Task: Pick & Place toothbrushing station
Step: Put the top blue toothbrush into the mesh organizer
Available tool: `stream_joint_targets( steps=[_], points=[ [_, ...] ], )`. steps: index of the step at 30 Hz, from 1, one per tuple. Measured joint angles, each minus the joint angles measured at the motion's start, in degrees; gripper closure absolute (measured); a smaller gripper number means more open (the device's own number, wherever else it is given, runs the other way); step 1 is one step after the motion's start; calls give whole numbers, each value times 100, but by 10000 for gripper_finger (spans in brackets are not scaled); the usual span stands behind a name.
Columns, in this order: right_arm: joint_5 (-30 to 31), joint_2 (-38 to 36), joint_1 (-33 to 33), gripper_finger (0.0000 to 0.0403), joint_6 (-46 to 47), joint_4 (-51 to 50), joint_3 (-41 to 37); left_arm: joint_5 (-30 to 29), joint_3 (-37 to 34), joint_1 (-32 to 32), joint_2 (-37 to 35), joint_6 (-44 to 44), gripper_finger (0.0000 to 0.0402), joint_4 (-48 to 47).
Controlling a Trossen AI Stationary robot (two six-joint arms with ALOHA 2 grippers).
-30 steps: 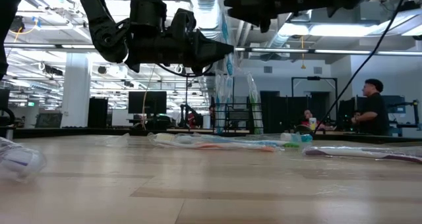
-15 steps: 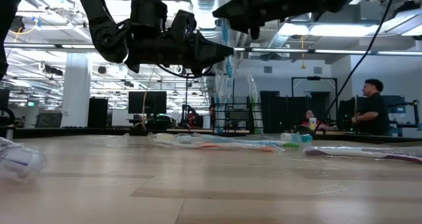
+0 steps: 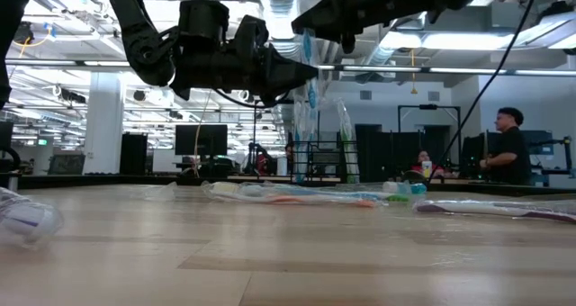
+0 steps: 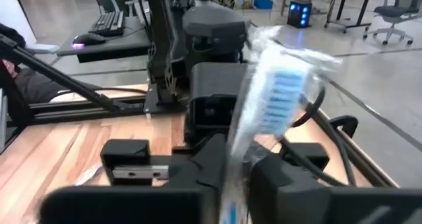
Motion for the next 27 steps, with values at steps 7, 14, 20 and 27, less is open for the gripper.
stream_joint_targets(
  steps=[7,14,20,27],
  points=[
    [-205,0,-11,393,1,-54,5,14,-2,8,0,15,362,-4],
    [-206,0,-55,397,-46,-85,4,41,-2,49,0,-20,315,29],
    [-199,0,-251,398,-44,-99,3,55,-77,266,-7,-161,301,28],
    [-80,-79,-473,398,-62,-191,-5,77,-505,498,-352,-210,302,-6]
  ],
)
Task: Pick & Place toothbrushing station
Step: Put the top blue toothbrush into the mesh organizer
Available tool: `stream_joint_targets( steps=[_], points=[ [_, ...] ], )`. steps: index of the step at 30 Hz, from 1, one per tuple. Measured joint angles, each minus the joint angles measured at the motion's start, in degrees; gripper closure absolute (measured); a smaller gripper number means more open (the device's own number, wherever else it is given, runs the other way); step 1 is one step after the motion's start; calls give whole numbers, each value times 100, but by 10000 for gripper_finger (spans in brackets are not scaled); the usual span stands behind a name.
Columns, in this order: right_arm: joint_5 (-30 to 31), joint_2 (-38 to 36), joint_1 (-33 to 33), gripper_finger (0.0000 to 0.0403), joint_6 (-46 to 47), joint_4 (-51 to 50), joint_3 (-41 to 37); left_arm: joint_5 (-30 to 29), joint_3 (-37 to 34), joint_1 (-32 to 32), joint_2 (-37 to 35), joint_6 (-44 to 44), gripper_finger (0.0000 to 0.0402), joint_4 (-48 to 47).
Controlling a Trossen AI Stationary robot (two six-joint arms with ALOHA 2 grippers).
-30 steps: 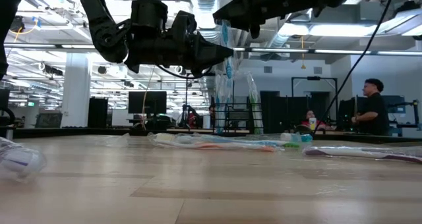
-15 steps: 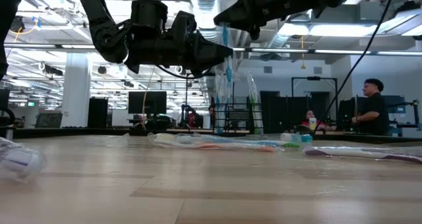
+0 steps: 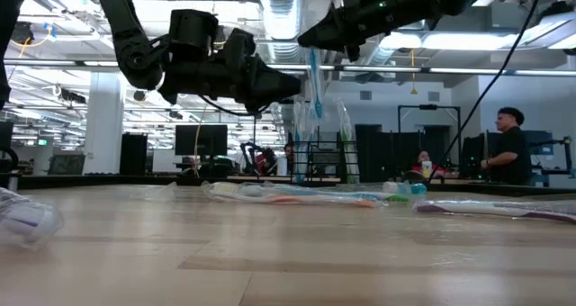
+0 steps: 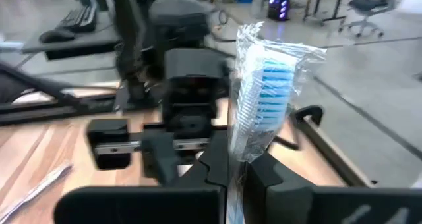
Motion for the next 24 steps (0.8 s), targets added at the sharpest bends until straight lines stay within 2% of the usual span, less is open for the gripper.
stream_joint_targets(
  steps=[9,24],
  points=[
    [436,-720,-239,398,-222,-583,-64,0,-420,-28,-696,22,302,28],
    [568,-964,-1047,398,-377,-1005,-64,-7,-657,-28,-784,2,302,6]
  ],
)
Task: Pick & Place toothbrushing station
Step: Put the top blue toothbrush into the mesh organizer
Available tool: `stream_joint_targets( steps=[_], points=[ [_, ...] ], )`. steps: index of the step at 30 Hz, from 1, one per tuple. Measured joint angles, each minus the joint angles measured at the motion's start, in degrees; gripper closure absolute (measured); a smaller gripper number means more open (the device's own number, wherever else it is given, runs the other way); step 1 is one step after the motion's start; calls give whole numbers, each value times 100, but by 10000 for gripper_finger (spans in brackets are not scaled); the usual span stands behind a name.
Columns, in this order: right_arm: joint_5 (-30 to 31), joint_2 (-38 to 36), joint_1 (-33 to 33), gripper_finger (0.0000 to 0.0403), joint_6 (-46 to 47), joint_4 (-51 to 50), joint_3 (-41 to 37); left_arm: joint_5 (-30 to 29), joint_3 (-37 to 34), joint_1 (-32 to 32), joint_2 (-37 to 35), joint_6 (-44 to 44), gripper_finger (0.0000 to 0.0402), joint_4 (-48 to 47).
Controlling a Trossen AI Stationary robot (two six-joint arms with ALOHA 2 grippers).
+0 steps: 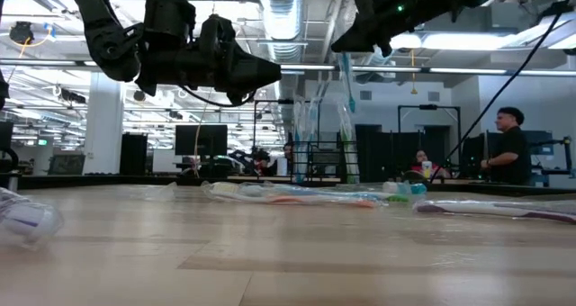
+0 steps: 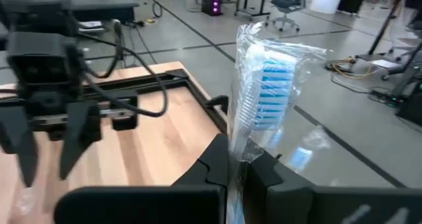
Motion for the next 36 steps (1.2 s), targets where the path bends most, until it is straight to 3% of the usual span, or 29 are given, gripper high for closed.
stream_joint_targets(
  steps=[12,19,22,28,36],
  points=[
    [-631,-120,-934,398,-11,-349,0,-2,-61,0,0,0,302,6],
    [-1728,-123,-1653,398,31,-338,-38,-2,-61,0,0,0,302,29],
    [-2068,-328,-1794,398,-34,-71,-527,-19,-61,0,0,0,302,29],
    [-2515,-972,-2140,398,368,1502,-1735,-134,-61,9,2,54,302,42],
    [-2596,-829,-2200,398,164,2076,-1781,-308,-61,11,7,66,302,84]
  ],
)
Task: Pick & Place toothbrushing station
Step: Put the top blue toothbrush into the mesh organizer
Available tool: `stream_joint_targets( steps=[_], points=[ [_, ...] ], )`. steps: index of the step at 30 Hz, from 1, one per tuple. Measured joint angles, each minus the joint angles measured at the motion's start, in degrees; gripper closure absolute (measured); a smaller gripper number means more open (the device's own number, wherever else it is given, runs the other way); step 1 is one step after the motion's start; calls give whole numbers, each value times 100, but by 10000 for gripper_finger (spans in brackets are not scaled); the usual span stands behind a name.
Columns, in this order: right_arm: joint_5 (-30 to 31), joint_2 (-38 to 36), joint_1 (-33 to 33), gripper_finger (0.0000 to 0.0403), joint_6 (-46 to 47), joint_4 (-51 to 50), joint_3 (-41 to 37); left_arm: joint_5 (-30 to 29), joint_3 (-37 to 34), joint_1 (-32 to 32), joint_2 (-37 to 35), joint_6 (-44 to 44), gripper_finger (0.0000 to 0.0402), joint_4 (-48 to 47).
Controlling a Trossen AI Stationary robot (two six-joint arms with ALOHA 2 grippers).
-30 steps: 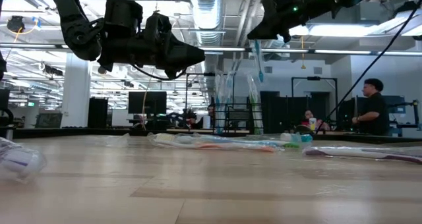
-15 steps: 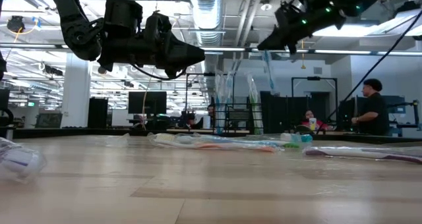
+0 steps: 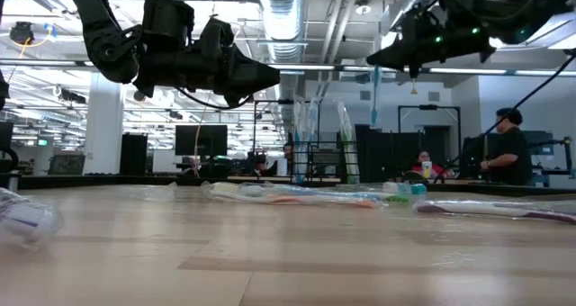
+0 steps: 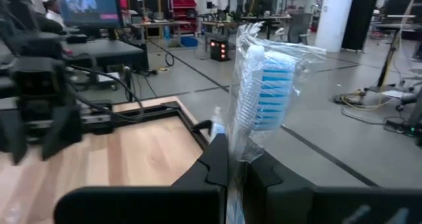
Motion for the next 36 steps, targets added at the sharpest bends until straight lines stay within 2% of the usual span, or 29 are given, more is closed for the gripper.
stream_joint_targets(
  steps=[9,18,36],
  points=[
    [-123,990,-149,398,243,1031,48,0,0,0,0,0,302,26],
    [-122,1725,-210,397,234,1106,526,0,0,0,0,177,302,28],
    [-146,1917,-225,395,126,1054,579,-44,2,0,0,326,302,107]
  ],
)
